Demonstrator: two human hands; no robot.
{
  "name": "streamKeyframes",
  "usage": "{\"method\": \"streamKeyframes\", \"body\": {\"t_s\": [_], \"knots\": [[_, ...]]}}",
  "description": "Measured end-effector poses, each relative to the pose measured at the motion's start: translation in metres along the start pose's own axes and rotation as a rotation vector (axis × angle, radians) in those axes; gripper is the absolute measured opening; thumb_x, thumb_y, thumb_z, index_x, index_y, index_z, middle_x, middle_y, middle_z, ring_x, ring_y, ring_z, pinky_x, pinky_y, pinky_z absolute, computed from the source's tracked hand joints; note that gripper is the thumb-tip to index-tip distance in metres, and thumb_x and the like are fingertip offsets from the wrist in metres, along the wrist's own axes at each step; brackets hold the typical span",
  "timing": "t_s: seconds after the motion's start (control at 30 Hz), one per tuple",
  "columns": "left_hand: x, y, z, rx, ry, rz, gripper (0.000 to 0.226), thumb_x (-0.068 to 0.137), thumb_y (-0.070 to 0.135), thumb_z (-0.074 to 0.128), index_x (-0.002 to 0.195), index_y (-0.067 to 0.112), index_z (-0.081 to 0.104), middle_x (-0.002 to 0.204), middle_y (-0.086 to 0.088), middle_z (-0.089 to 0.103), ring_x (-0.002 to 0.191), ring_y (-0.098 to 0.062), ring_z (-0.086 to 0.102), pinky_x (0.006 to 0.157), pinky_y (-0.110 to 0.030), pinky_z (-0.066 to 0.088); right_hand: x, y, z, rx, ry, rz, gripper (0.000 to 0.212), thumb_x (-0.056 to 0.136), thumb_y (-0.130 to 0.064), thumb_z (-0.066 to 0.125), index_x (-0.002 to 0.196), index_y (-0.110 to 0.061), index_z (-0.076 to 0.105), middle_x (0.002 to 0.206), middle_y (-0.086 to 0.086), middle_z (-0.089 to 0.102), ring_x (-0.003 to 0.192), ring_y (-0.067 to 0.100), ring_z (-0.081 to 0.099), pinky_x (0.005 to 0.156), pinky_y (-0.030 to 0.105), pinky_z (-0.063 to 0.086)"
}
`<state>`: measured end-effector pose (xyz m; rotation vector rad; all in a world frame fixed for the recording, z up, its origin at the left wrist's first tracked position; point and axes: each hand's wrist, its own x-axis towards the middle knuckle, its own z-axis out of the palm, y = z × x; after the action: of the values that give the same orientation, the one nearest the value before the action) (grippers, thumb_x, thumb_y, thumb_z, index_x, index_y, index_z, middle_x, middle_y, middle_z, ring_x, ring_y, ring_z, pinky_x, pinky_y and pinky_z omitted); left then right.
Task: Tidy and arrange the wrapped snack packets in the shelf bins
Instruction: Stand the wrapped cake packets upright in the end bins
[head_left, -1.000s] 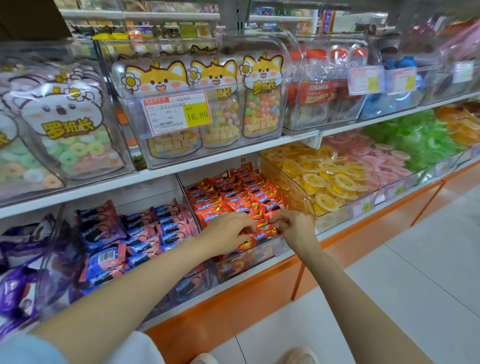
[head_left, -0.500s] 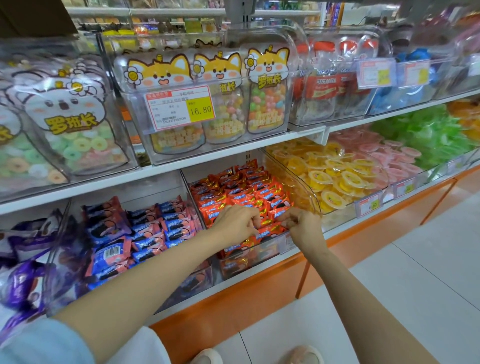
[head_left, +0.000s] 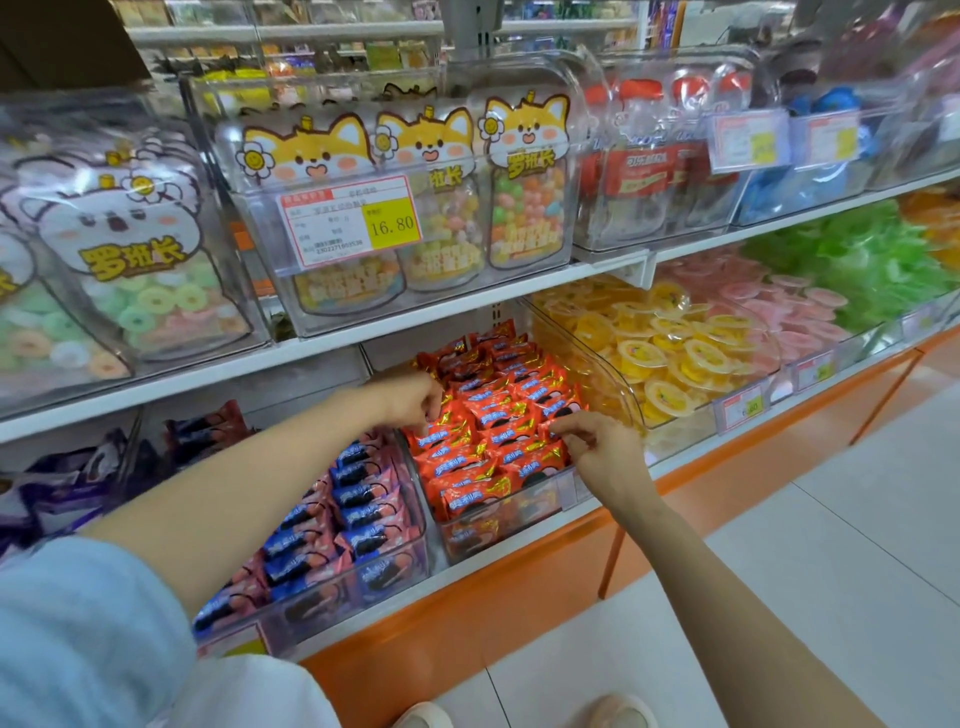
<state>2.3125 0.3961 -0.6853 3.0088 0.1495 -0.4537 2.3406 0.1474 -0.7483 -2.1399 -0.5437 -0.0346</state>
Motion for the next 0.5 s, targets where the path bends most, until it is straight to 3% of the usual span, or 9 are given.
{"method": "streamKeyframes", "body": {"t_s": [0.1,0.23,0.33,0.43,0.5], "knots": [[0.0002,0.0017,0.0012,0.052,-0.067,0.002,0.023,0.077,0.009,0.073,0.097,0.009,0.063,0.070,0.010,0.051,0.065,-0.006,0.047,0.055,-0.018,0.034,-0.0004,0.0003,-0.0014,0.002,0.011,-0.002,0.027,0.092,-0.002,0.050,0.100,-0.016,0.072,0.101,0.003,0.065,0.085,0.025,0.062,0.069,0.046,0.055],[0.0042,0.0022,0.0045,0.102,-0.069,0.017,0.026,0.076,0.009,0.074,0.090,0.015,0.053,0.081,0.003,0.054,0.077,-0.015,0.049,0.060,-0.026,0.037,-0.0012,0.0004,-0.0017,0.005,0.011,0.002,0.028,0.092,-0.001,0.049,0.100,-0.015,0.072,0.101,0.004,0.067,0.080,0.023,0.062,0.066,0.043,0.055],[0.0028,0.0009,-0.0025,-0.063,-0.093,0.075,0.036,0.075,0.003,0.074,0.101,0.013,0.052,0.088,0.001,0.051,0.078,-0.014,0.046,0.060,-0.021,0.037,-0.0017,-0.0009,-0.0020,0.011,0.018,0.000,0.027,0.092,-0.001,0.049,0.099,-0.014,0.072,0.097,0.002,0.065,0.079,0.023,0.062,0.067,0.044,0.054],[0.0012,0.0043,-0.0003,0.088,-0.115,0.110,0.051,0.075,0.005,0.074,0.118,0.017,0.051,0.103,0.002,0.044,0.090,-0.016,0.045,0.067,-0.024,0.040,-0.0015,-0.0028,-0.0014,0.010,0.008,0.000,0.026,0.092,0.000,0.049,0.101,-0.011,0.071,0.098,0.002,0.065,0.084,0.021,0.061,0.071,0.041,0.054],[0.0034,0.0065,0.0049,0.178,-0.094,0.100,0.053,0.074,0.008,0.075,0.118,0.020,0.048,0.103,0.003,0.041,0.090,-0.017,0.045,0.068,-0.028,0.039,-0.0018,-0.0032,-0.0003,-0.001,-0.004,0.002,0.027,0.091,0.001,0.049,0.102,-0.010,0.071,0.103,0.005,0.066,0.089,0.018,0.059,0.076,0.037,0.053]]}}
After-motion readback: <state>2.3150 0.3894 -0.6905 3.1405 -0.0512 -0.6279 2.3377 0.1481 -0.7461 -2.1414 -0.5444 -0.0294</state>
